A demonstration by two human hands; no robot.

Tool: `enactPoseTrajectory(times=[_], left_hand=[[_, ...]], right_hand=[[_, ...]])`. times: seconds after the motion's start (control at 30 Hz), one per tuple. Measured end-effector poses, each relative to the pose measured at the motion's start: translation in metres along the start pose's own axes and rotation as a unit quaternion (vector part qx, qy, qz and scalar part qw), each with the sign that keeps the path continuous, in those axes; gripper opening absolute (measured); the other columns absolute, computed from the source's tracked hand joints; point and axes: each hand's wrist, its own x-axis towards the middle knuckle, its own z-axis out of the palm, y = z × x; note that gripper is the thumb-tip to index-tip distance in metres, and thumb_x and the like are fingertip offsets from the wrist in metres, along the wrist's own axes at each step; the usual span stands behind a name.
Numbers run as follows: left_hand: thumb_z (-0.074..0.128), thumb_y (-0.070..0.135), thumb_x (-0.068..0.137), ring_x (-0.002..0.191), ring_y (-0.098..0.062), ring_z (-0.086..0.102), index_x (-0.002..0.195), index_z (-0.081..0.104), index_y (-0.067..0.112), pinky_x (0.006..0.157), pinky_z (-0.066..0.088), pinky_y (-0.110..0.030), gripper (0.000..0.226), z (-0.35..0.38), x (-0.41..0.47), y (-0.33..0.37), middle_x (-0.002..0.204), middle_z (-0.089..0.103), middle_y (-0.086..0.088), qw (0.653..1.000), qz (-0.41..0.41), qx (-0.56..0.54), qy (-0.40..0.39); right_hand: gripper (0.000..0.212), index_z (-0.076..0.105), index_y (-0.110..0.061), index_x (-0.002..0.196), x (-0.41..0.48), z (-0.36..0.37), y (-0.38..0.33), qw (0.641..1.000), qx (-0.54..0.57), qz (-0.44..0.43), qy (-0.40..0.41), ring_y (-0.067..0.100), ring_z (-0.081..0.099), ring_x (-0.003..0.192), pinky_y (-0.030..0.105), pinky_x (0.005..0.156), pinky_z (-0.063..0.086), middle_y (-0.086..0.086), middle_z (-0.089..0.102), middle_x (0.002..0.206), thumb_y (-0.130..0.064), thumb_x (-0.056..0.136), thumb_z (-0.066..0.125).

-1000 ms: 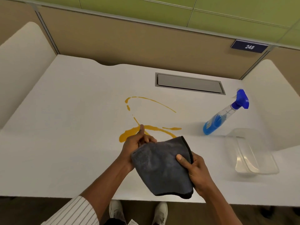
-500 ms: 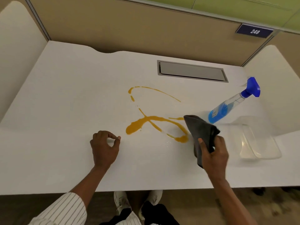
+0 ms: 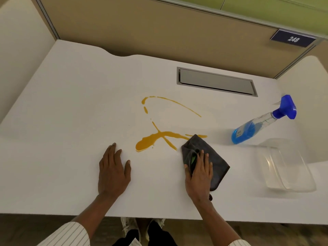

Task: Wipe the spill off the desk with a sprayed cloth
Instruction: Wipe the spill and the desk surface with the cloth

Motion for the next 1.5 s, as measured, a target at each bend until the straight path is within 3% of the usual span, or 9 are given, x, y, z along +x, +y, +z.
enactPoseTrajectory(times=[0.17,0.33,0.47,0.67,0.87,1.07,1.17,1.3,1.5], left_hand=[[0.045,0.040,0.100,0.151,-0.039,0.040,0.143,0.051,0.001,0.117,0.042,-0.056,0.058,-0.001,0.000,0.002,0.164,0.040,-0.020,1.000,-0.004,0.023,-0.008],[0.042,0.042,0.101,0.151,-0.039,0.041,0.143,0.053,0.001,0.115,0.043,-0.055,0.060,-0.001,0.002,0.004,0.164,0.041,-0.020,0.999,-0.003,0.045,-0.019],[0.044,0.041,0.101,0.152,-0.039,0.040,0.143,0.054,0.001,0.115,0.043,-0.055,0.059,-0.001,0.004,0.004,0.164,0.042,-0.020,0.998,-0.003,0.054,-0.022],[0.046,0.040,0.099,0.150,-0.039,0.042,0.142,0.054,0.002,0.114,0.043,-0.055,0.058,-0.005,0.002,0.006,0.163,0.043,-0.019,0.999,-0.007,0.046,-0.020],[0.046,0.042,0.099,0.149,-0.039,0.043,0.141,0.054,0.002,0.112,0.043,-0.056,0.059,-0.006,0.003,0.007,0.162,0.044,-0.020,0.999,-0.005,0.037,-0.017],[0.044,0.043,0.099,0.149,-0.040,0.043,0.140,0.054,0.002,0.112,0.043,-0.057,0.060,-0.006,0.003,0.008,0.162,0.044,-0.019,0.999,-0.007,0.038,-0.021],[0.044,0.044,0.099,0.148,-0.040,0.043,0.140,0.054,0.001,0.112,0.043,-0.057,0.060,-0.006,0.003,0.009,0.161,0.045,-0.020,0.999,-0.005,0.037,-0.019],[0.043,0.044,0.099,0.149,-0.040,0.043,0.140,0.054,0.002,0.113,0.042,-0.057,0.060,-0.005,0.002,0.008,0.162,0.044,-0.020,0.999,-0.005,0.037,-0.017],[0.044,0.044,0.098,0.149,-0.039,0.043,0.139,0.054,0.003,0.112,0.043,-0.057,0.059,-0.006,0.003,0.010,0.162,0.044,-0.018,0.999,-0.008,0.034,-0.021]], right_hand=[[0.084,0.008,-0.029,0.166,-0.019,0.002,0.000,0.997,-0.017,-0.039,-0.058,0.020,-0.019,0.159,0.054,0.130,-0.002,-0.001,-0.008,0.171,-0.017,0.101,0.060],[0.108,-0.030,-0.040,0.156,-0.041,-0.008,0.029,0.995,-0.015,-0.018,-0.099,0.016,-0.027,0.156,0.049,0.131,0.001,-0.011,-0.021,0.169,-0.002,0.097,0.052],[0.086,0.024,-0.012,0.163,0.002,-0.004,0.034,0.994,-0.090,-0.039,-0.047,0.024,-0.002,0.162,0.057,0.130,0.012,0.005,-0.001,0.174,-0.004,0.088,0.065],[0.083,0.042,-0.020,0.157,0.032,0.003,0.003,0.992,-0.069,-0.085,-0.055,0.032,0.000,0.162,0.063,0.128,0.011,0.008,0.009,0.175,0.000,0.081,0.069],[0.087,0.045,-0.029,0.154,-0.022,-0.007,0.022,0.975,-0.102,-0.187,-0.065,0.030,0.001,0.162,0.056,0.127,0.010,0.002,0.007,0.176,0.003,0.077,0.068],[0.079,0.051,-0.022,0.151,0.011,-0.012,0.043,0.987,-0.102,-0.118,-0.042,0.032,0.004,0.162,0.066,0.125,0.020,0.006,0.012,0.175,0.007,0.080,0.069],[0.082,0.048,-0.022,0.154,0.039,-0.005,0.023,0.991,-0.089,-0.090,-0.041,0.035,0.003,0.161,0.069,0.125,0.016,0.008,0.014,0.174,0.005,0.079,0.067],[0.091,0.037,-0.030,0.160,0.031,0.002,0.008,0.986,-0.085,-0.135,-0.055,0.036,-0.002,0.161,0.070,0.125,0.010,0.007,0.008,0.175,0.003,0.080,0.064],[0.099,0.034,-0.036,0.159,-0.017,-0.016,0.053,0.975,-0.111,-0.181,-0.063,0.033,0.004,0.162,0.067,0.124,0.020,0.002,0.011,0.175,0.004,0.075,0.066]])
